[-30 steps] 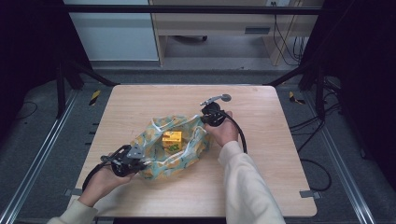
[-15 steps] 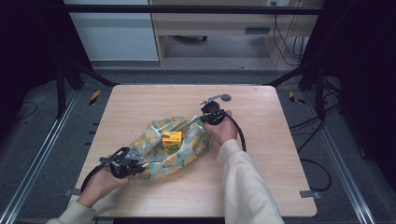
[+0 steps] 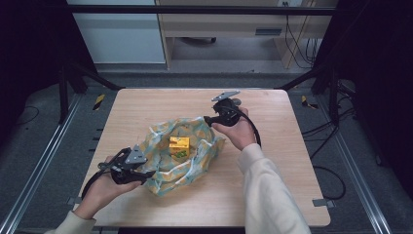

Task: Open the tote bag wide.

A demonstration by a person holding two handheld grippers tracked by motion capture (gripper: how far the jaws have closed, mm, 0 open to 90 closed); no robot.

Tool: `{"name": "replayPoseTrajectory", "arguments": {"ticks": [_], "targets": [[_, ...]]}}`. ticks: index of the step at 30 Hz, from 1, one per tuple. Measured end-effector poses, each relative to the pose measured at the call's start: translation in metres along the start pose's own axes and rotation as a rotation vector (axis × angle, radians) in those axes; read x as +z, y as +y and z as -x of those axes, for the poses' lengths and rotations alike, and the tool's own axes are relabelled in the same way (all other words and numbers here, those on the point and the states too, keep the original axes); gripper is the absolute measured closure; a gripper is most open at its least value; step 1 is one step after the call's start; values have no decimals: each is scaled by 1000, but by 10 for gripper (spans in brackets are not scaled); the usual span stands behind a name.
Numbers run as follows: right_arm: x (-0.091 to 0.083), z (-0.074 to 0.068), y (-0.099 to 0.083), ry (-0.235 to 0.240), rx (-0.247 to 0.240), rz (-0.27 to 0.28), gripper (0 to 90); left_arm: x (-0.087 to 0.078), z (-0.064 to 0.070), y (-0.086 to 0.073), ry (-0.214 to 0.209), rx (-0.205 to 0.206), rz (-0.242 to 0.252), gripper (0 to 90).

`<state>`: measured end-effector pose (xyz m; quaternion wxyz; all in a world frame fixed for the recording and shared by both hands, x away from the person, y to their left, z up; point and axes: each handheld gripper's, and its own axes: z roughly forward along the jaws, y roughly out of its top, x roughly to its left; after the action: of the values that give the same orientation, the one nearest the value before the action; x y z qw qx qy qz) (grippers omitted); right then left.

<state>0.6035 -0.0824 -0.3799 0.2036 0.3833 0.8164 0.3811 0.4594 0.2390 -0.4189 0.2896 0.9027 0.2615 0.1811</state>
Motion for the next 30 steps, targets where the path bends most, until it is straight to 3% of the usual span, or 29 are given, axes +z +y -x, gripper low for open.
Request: {"name": "replayPoseTrajectory", "arguments": {"ticks": [5, 8, 13, 18, 23, 28, 30], "targets": [[-28, -8, 8, 9, -13, 46, 283, -9, -5, 17, 44, 15, 36, 429], [-44, -20, 4, 31, -31, 65, 269, -10, -11, 25, 78, 17, 49, 420], [-68, -40, -21, 51, -68, 71, 232, -5, -25, 33, 113, 13, 45, 391], [-90, -57, -51, 72, -45, 84, 208, 5, -36, 38, 118, 0, 38, 366], [-95, -72, -75, 100, -28, 77, 198, 18, -40, 43, 125, -3, 27, 353], [-81, -88, -100, 124, -13, 27, 183, 30, -42, 43, 119, 3, 8, 371], [-73, -92, -108, 118, -9, -9, 211, 34, -43, 43, 130, 15, -4, 427]]}}
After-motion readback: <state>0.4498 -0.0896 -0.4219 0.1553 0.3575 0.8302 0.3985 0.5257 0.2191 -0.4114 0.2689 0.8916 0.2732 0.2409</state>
